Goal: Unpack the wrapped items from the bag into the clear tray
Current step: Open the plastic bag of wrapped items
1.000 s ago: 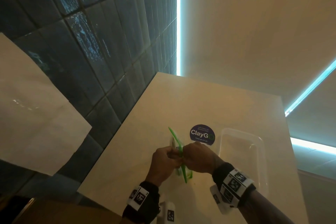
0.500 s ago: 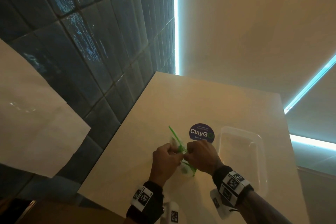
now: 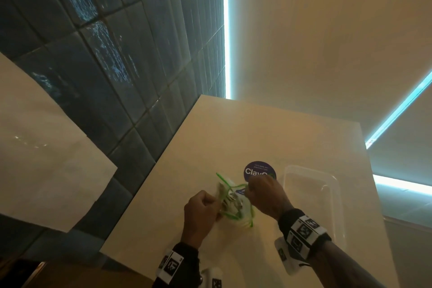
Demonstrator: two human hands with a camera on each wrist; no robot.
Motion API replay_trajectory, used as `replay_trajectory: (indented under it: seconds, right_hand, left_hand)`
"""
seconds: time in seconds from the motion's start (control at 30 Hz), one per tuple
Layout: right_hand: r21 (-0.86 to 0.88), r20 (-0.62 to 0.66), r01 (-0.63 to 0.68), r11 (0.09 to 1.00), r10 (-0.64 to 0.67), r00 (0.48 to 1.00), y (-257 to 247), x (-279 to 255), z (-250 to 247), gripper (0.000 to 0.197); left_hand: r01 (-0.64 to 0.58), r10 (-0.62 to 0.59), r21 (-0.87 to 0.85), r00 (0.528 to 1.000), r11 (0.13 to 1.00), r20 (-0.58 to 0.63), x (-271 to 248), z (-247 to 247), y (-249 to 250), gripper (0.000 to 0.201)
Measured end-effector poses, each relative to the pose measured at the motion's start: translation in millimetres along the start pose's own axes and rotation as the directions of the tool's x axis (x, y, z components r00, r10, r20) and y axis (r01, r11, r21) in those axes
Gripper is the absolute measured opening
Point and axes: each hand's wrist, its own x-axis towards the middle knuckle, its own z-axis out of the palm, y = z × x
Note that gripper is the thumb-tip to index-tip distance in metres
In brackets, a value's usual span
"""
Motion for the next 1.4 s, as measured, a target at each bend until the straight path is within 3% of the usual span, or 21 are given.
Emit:
replay_trajectory:
  seconds: [0.1, 0.23, 0.3, 0.37, 0.47, 0.57, 0.67, 0.77, 0.87, 1.0, 1.13, 1.27, 1.4]
  right_hand:
    - [-0.008, -0.044, 0.015, 1.000, -0.016, 0.999, 7.6, 1.7, -6.8, 0.029]
    - [-0.110, 0.005, 0.115, 0.987, -0.115, 0.993, -4.0, 4.4, -0.6, 0.021]
    - [-0.112, 0.036, 0.144, 0.983, -0.141, 0.989, -13.0, 4.3, 4.5, 0.019]
    - [-0.129, 0.057, 0.159, 0.979, -0.153, 0.987, -19.6, 3.6, 9.2, 0.019]
    - [-0.109, -0.017, 0.073, 0.991, -0.075, 0.997, -10.9, 5.5, 3.1, 0.018]
    - [-0.065, -0.109, -0.040, 0.997, 0.033, 0.994, 9.0, 7.8, -12.8, 0.017]
    - [-0.045, -0.060, -0.104, 0.994, 0.101, 0.993, 12.2, 11.0, -17.0, 0.019]
    - [0.086, 0.023, -0.171, 0.981, 0.170, 0.985, 10.2, 22.5, -16.5, 0.023]
    - [0.156, 0.004, -0.192, 0.969, 0.193, 0.981, 6.4, 36.5, -25.1, 0.021]
    - [0.135, -0.058, -0.115, 0.984, 0.123, 0.991, -3.1, 56.7, -41.1, 0.019]
    - [0.153, -0.103, -0.008, 0.988, 0.024, 0.994, -8.4, 61.9, -50.0, 0.015]
    - [0.142, -0.049, 0.050, 0.989, -0.043, 0.998, -3.8, 49.1, -41.2, 0.014]
    - [0.137, 0.002, 0.016, 0.990, -0.017, 1.000, 7.4, 37.5, -26.4, 0.013]
  left_hand:
    - [0.024, -0.024, 0.092, 1.000, 0.996, 0.004, 1.7, -14.2, -4.3, 0.009]
    - [-0.029, -0.021, 0.298, 0.986, 0.954, 0.164, 10.1, -10.4, 13.6, 0.043]
    - [-0.082, 0.036, 0.371, 0.991, 0.925, 0.127, 16.8, -0.7, 22.8, 0.052]
    - [-0.108, 0.093, 0.444, 0.994, 0.889, 0.055, 22.7, 5.0, 27.2, 0.047]
    - [-0.090, 0.122, 0.469, 0.992, 0.878, -0.039, 27.8, -6.2, 22.6, 0.032]
    - [-0.042, 0.091, 0.454, 0.992, 0.890, -0.087, 29.6, -25.1, 8.3, 0.031]
    - [-0.059, 0.084, 0.446, 0.996, 0.893, -0.037, 29.8, -25.3, 3.6, 0.031]
    - [-0.104, 0.119, 0.372, 0.993, 0.922, -0.016, 32.4, -17.1, 10.2, 0.027]
    - [-0.153, 0.173, 0.379, 0.985, 0.913, -0.020, 33.5, -14.3, 16.3, 0.021]
    - [-0.247, 0.282, 0.489, 0.959, 0.837, 0.002, 29.8, -9.2, 18.7, 0.024]
    - [-0.278, 0.336, 0.702, 0.940, 0.656, 0.059, 22.9, -0.3, 15.7, 0.030]
    - [-0.486, 0.444, 0.662, 0.861, 0.570, 0.250, 17.7, 31.2, 17.4, 0.021]
    - [-0.558, 0.410, 0.632, 0.828, 0.538, 0.382, 42.6, 70.5, 17.9, 0.059]
